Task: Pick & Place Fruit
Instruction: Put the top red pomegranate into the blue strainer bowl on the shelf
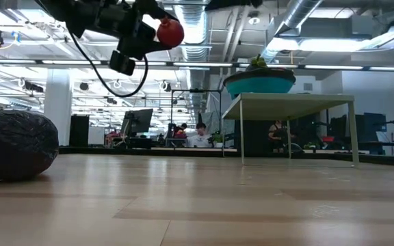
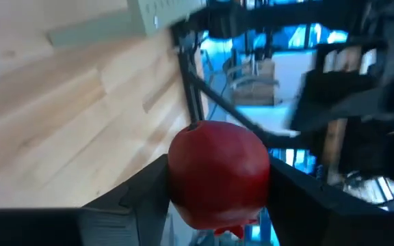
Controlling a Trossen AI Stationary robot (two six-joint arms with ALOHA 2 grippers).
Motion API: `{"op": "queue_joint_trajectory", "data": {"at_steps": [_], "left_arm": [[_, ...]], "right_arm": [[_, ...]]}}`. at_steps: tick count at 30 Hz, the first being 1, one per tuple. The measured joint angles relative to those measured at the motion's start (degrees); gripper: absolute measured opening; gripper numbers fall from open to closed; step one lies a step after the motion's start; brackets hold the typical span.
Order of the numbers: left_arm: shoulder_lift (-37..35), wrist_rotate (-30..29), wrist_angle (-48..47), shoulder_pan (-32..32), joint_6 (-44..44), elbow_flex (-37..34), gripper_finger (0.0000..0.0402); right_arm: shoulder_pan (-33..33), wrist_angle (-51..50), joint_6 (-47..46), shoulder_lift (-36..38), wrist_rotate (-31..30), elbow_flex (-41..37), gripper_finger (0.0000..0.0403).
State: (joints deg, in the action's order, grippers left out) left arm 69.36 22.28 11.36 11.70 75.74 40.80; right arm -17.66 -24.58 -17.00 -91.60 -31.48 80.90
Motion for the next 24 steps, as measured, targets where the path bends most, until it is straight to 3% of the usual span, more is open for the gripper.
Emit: {"op": "queue_joint_trajectory", "data": {"at_steps": [4,8,15,24], "left_arm": [[0.02,-4.32,0.42,0.00,0.20,-0.02,0.0201],[0.02,-8.19,1.68,0.00,0.88,-0.07,0.0197],[0.02,-12.79,3.64,-0.04,1.27,-0.07,0.0204],[-0.04,-13.62,5.29,-0.04,1.23,-0.07,0.0199]], "right_arm": [[0.79,1.85,-3.45,-2.75,-6.71,0.00,0.0345],[1.24,5.01,-8.64,-6.52,-13.98,0.10,0.0363],[1.93,11.18,-16.38,-12.92,-19.88,1.37,0.0349],[3.26,9.85,-19.33,-17.86,-24.83,7.84,0.0320]]}}
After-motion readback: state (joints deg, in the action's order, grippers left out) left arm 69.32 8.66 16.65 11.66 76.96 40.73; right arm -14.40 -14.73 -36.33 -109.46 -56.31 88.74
